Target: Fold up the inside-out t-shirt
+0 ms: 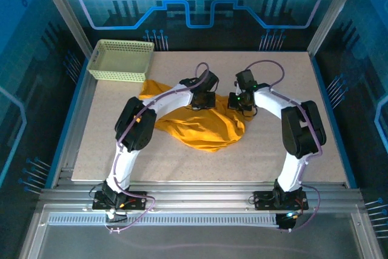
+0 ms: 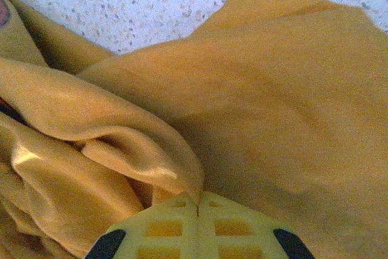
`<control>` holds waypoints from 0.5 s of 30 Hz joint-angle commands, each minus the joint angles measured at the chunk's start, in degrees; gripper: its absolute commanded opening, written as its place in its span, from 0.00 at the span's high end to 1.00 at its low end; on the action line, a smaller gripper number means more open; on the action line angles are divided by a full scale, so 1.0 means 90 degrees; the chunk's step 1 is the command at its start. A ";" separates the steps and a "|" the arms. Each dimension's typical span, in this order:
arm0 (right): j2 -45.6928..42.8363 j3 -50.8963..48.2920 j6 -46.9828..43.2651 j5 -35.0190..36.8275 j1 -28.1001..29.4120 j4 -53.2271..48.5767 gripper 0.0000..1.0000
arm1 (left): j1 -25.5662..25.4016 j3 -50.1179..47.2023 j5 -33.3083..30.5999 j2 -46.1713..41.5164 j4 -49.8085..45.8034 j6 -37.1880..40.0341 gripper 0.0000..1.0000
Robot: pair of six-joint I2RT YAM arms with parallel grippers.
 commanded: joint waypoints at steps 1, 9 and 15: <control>-0.0699 0.0106 -0.0018 0.0078 -0.0237 -0.0042 1.00 | 0.0064 -0.0848 0.0050 -0.1214 0.0768 0.0275 1.00; -0.2378 -0.0772 0.0006 -0.0006 -0.0726 -0.0141 1.00 | -0.0113 -0.3965 0.0196 -0.4300 0.2594 0.0437 1.00; -0.2510 -0.1772 0.0062 -0.0390 -0.0715 0.0173 0.93 | -0.0374 -0.5475 0.0760 -0.4922 0.2976 0.0018 1.00</control>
